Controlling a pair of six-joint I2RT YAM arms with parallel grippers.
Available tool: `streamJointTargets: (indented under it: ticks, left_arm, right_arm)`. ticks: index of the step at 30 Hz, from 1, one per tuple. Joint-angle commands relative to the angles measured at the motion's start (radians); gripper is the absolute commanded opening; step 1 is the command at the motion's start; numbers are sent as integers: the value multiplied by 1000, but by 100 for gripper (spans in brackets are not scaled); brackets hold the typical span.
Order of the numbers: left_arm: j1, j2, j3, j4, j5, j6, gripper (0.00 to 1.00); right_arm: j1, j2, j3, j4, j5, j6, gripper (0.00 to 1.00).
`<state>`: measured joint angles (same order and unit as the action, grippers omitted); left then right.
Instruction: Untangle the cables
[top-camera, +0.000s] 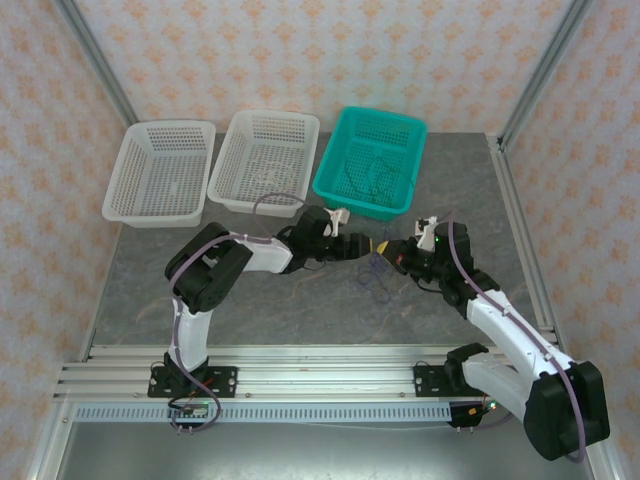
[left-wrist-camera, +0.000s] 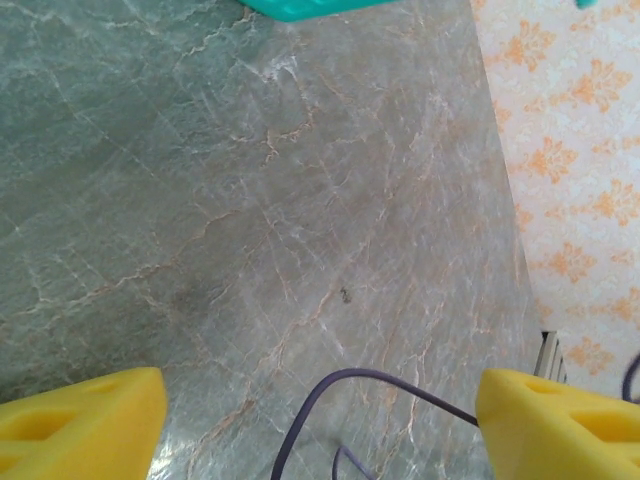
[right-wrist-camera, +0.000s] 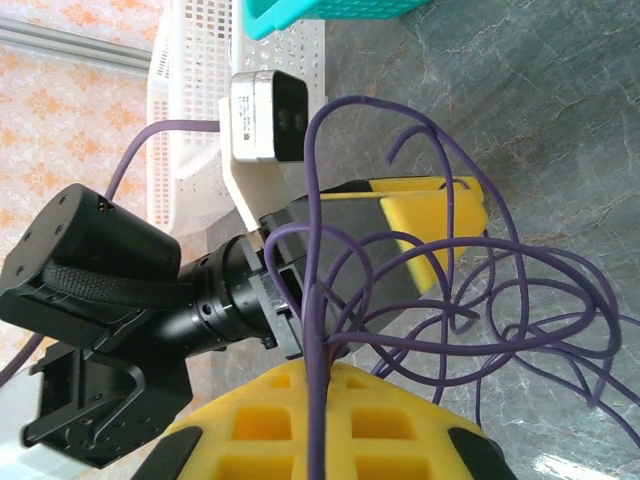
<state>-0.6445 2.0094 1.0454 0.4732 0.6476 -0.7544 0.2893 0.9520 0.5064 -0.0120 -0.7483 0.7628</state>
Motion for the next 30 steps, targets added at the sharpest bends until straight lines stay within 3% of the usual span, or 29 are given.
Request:
streamJointTargets:
  ticks: [1,4,8,14,17,23,26,30]
  left_arm:
    - [0,14,51,81,-1,-39,76]
    - [0,24,65,73,-16,-42,66]
    - [0,29,70,68,-11,-39,43]
    - [0,9,31,55,-16,-19,20]
    - [0,-1,14,53,-26,-15,3]
    - [10,-39,-12,38,-62,-2,0]
    - [46,-93,-45,11,-93,12,0]
    - [141,-245,-114,-62,-114,38,0]
  right_arm:
    - [5,-5,4,45,-2,10,0]
    - [6,-6,4,46,-5,12,0]
    - [6,-10,-4,45,10,17,0]
    - [5,-28,-22,44,61,24,0]
    - [5,-30,-25,43,71,26,0]
    - [5,-36,-38,3,147,23,4]
    - [-1,-35,-60,-87,285,15,12]
    - [-84,-26,-149,-192,454,106,13]
